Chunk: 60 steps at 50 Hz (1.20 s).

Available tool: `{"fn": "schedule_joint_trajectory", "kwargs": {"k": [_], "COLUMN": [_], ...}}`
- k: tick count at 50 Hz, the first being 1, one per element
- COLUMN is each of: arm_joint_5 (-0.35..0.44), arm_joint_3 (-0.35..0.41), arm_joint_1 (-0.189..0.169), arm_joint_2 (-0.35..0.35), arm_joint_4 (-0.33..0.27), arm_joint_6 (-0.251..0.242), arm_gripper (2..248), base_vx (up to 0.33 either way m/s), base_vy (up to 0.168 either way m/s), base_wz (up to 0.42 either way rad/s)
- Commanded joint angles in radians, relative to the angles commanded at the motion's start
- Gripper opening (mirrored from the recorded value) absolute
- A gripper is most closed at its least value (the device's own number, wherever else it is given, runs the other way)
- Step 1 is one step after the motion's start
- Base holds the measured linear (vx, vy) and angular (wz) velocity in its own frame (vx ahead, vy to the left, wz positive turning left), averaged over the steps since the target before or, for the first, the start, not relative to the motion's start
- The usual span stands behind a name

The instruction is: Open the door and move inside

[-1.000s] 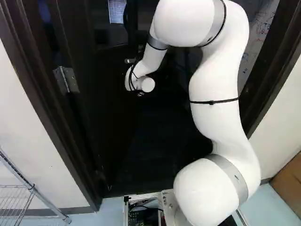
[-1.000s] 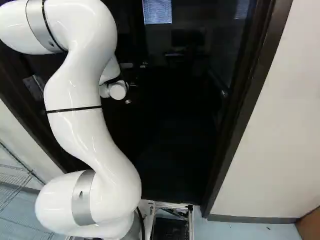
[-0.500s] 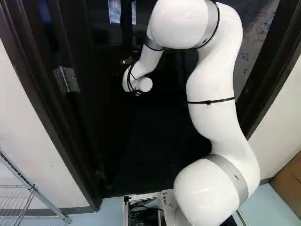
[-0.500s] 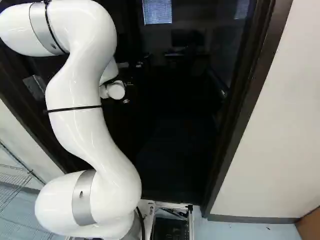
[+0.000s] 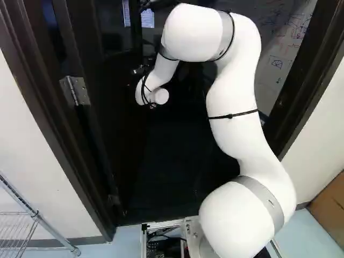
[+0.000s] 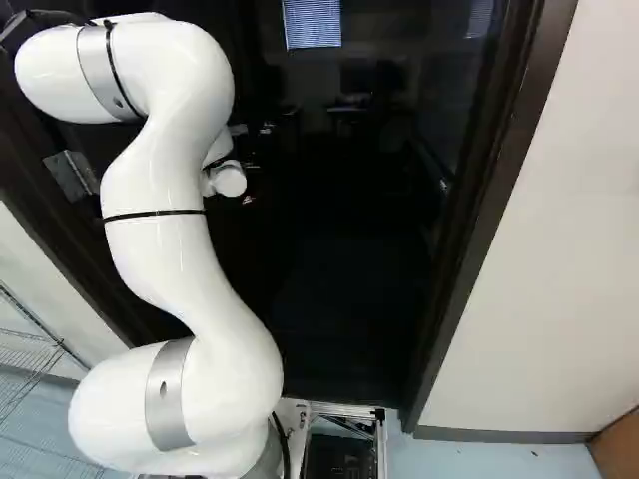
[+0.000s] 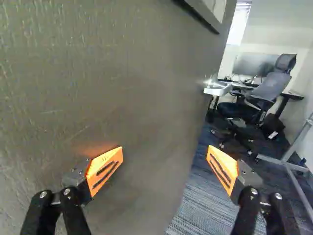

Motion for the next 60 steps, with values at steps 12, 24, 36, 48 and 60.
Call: {"fn": "schedule_joint_trajectory", "kwargs": {"k": [12, 24, 36, 48, 60], "arm_joint_5": [0.0, 0.0, 0.0, 0.0, 0.0], "arm_joint_3": [-0.055, -0.09, -0.103, -0.077, -0.021], "arm_joint_1": [0.022, 0.047, 0.064, 0.077, 0.087], "arm_joint_2": [-0.041, -0.067, -0.077, -0.058, -0.016], "arm_joint_4": [0.0, -0.004, -0.021, -0.041, -0.063], "arm_joint_6": [0.0, 0.0, 0.0, 0.0, 0.0], "arm_gripper": [247, 247, 247, 247, 247], "base_vx": [0.0, 0.0, 0.0, 0.0, 0.0], "base_vy": [0.0, 0.0, 0.0, 0.0, 0.0], "base_wz": [0.0, 0.0, 0.0, 0.0, 0.0]}}
